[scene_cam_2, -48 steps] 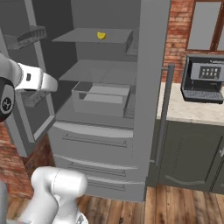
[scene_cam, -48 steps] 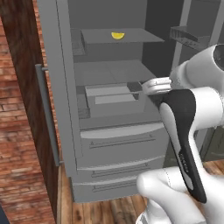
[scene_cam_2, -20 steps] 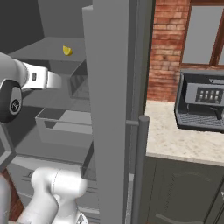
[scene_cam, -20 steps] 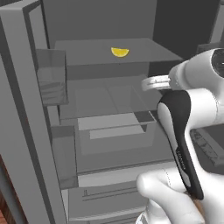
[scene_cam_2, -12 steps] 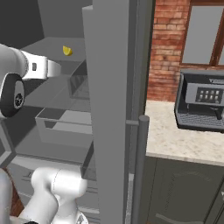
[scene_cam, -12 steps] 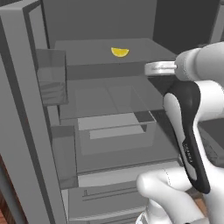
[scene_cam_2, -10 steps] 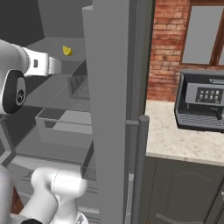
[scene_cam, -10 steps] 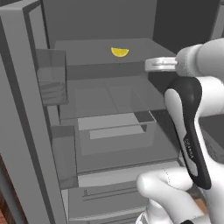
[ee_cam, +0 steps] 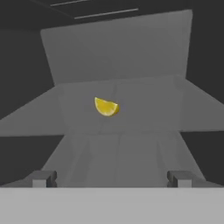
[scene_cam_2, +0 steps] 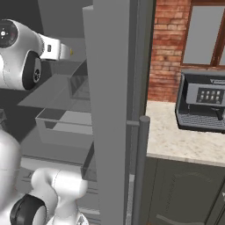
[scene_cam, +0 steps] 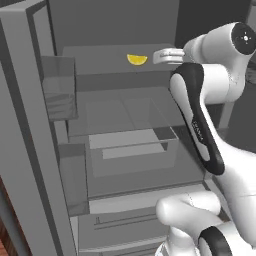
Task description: There is a bowl on the dining counter. Grab a lemon wedge from the fridge and place it in the bowl. Then get the liquor bottle and glass cup from the cabinet and place them next to the bowl.
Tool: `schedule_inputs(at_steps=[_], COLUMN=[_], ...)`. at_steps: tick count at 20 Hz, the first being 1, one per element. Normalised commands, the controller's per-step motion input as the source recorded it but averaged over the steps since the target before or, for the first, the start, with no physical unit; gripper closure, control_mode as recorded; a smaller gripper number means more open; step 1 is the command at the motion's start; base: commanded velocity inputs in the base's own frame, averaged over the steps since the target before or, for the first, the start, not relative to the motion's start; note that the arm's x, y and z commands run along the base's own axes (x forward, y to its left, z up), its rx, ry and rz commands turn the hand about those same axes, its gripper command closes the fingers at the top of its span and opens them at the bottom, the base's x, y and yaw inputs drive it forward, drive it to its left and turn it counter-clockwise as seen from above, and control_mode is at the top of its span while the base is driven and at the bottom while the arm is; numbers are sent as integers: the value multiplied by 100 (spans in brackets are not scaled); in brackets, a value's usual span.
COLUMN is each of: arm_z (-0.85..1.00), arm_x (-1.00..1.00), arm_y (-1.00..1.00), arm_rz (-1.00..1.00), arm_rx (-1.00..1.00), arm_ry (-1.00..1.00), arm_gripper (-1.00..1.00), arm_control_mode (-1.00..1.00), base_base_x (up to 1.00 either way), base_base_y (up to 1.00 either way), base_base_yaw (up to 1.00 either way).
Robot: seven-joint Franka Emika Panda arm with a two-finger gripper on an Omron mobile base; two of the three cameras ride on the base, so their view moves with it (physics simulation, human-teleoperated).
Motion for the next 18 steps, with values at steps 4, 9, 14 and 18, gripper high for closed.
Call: schedule_inputs(at_steps=[4,9,14,18], arm_z=[0,0,-9,-15], arm_x=[80,78,63,43], arm_y=[16,5,3,10], arm_rz=[0,4,8,9], arm_rx=[0,0,0,-2], arm_ry=[9,7,9,4], arm_gripper=[-100,-100,-100,-100], arm_control_mode=[-100,-100,-100,-100], base_base_x=[0,0,0,0], base_base_y=[0,0,0,0], base_base_yaw=[0,0,0,0])
